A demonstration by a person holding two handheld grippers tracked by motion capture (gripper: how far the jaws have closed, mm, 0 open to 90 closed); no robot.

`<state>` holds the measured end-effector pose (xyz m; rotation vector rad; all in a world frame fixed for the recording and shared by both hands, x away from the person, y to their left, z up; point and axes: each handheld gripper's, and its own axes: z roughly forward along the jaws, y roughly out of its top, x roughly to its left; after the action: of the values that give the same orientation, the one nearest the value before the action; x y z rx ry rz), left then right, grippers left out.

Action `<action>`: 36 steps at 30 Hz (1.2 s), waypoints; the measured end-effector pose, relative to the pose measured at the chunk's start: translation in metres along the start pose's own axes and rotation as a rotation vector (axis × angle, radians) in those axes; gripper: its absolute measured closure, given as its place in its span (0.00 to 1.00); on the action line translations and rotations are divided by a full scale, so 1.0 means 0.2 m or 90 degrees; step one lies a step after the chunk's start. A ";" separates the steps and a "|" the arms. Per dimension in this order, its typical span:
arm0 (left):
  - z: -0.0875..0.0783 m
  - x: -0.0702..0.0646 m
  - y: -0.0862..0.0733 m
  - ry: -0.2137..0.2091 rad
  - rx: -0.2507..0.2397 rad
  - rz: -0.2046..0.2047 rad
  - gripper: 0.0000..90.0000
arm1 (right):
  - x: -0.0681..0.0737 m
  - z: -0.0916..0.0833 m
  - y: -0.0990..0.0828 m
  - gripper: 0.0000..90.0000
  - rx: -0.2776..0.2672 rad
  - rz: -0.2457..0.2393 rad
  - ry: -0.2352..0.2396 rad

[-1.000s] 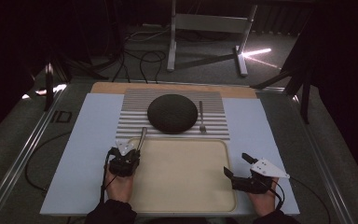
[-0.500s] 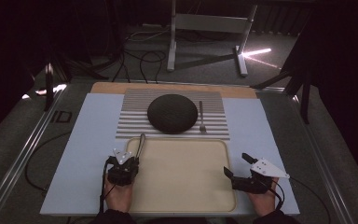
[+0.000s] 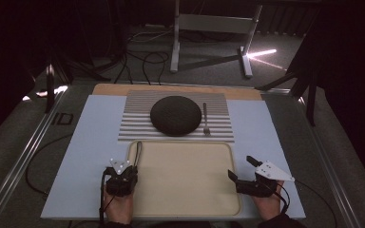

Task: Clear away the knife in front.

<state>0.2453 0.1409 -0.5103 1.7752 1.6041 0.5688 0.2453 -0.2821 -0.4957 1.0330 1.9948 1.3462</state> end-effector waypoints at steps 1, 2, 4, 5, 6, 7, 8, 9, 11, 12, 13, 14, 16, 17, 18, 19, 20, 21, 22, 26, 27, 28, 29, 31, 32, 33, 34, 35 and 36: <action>0.00 0.00 0.00 0.000 0.000 0.000 0.87 | 0.00 0.00 0.00 0.10 0.000 0.000 0.000; -0.01 0.01 0.00 -0.007 -0.019 -0.011 0.77 | 0.00 0.00 0.00 0.10 -0.001 0.000 0.000; -0.01 0.02 0.01 -0.022 -0.022 -0.016 0.62 | 0.00 0.00 0.00 0.10 -0.001 -0.002 -0.001; -0.01 0.02 0.01 -0.021 -0.030 -0.017 0.54 | 0.00 0.00 0.00 0.10 -0.001 -0.001 -0.002; -0.01 0.03 0.01 -0.029 -0.033 -0.018 0.48 | 0.00 0.00 0.00 0.10 -0.001 -0.001 -0.001; -0.01 0.03 0.01 -0.029 -0.033 -0.018 0.43 | 0.00 0.00 0.00 0.10 0.000 -0.002 -0.001; 0.00 0.04 0.01 -0.034 -0.031 -0.016 0.43 | 0.00 0.00 0.00 0.10 0.000 -0.002 -0.001; 0.00 0.04 0.02 -0.042 -0.031 -0.013 0.36 | 0.00 0.00 0.00 0.10 0.000 -0.002 -0.002; 0.00 0.04 0.03 -0.051 -0.037 -0.008 0.26 | 0.00 0.00 0.00 0.10 0.001 -0.002 -0.002; 0.00 0.04 0.04 -0.059 -0.041 -0.001 0.19 | 0.00 0.00 0.00 0.10 0.000 -0.001 -0.002; 0.00 0.05 0.04 -0.070 -0.044 0.000 0.17 | 0.00 0.00 0.00 0.10 0.000 -0.001 -0.002; -0.01 0.05 0.05 -0.077 -0.048 -0.001 0.17 | 0.00 0.00 0.00 0.10 0.000 -0.001 -0.003; -0.01 0.05 0.05 -0.080 -0.054 0.005 0.13 | 0.00 0.00 0.00 0.10 0.000 -0.001 -0.003; -0.03 0.05 0.06 -0.083 -0.062 0.019 0.11 | 0.00 0.00 0.00 0.10 0.000 -0.001 -0.002; -0.03 0.05 0.07 -0.088 -0.066 0.025 0.09 | 0.00 0.00 0.00 0.10 0.000 -0.001 -0.002; -0.03 0.05 0.07 -0.088 -0.066 0.025 0.07 | 0.00 0.00 0.00 0.10 0.000 -0.001 -0.002; -0.04 0.05 0.08 -0.092 -0.067 0.040 0.05 | 0.00 0.00 0.00 0.10 0.001 -0.001 -0.003; -0.04 0.05 0.09 -0.093 -0.067 0.046 0.03 | 0.00 0.00 0.00 0.10 0.001 -0.001 -0.003; -0.04 0.05 0.09 -0.093 -0.067 0.046 0.02 | 0.00 0.00 0.00 0.10 0.000 -0.002 -0.003; -0.03 0.07 0.13 -0.099 -0.053 0.050 0.00 | 0.00 0.00 0.00 0.10 0.000 -0.001 -0.004; -0.04 0.08 0.15 -0.098 -0.057 0.058 0.00 | 0.00 0.00 0.00 0.10 0.000 -0.002 -0.004; -0.04 0.08 0.15 -0.098 -0.057 0.058 0.00 | 0.00 0.00 0.00 0.10 0.000 -0.002 -0.003; -0.05 0.09 0.18 -0.103 -0.067 0.065 0.00 | 0.00 0.00 0.00 0.10 0.000 -0.002 -0.004; -0.05 0.10 0.19 -0.100 -0.072 0.071 0.00 | 0.00 0.00 0.00 0.10 0.000 -0.001 -0.005; -0.07 0.12 0.22 -0.098 -0.084 0.077 0.00 | 0.00 0.00 0.00 0.10 0.000 -0.001 -0.005; -0.07 0.12 0.22 -0.098 -0.084 0.077 0.00 | 0.00 0.00 0.00 0.10 0.000 -0.001 -0.005; -0.08 0.13 0.25 -0.099 -0.093 0.083 0.00 | 0.00 0.00 0.00 0.10 -0.001 0.001 -0.006; -0.09 0.16 0.28 -0.102 -0.105 0.088 0.00 | 0.00 0.00 0.00 0.10 -0.001 0.001 -0.007; -0.10 0.17 0.30 -0.102 -0.113 0.094 0.00 | 0.00 0.00 0.00 0.10 -0.002 0.001 -0.006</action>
<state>0.2767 0.1763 -0.4575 1.7679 1.2819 0.6018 0.2450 -0.2832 -0.4953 1.0386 1.9843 1.3426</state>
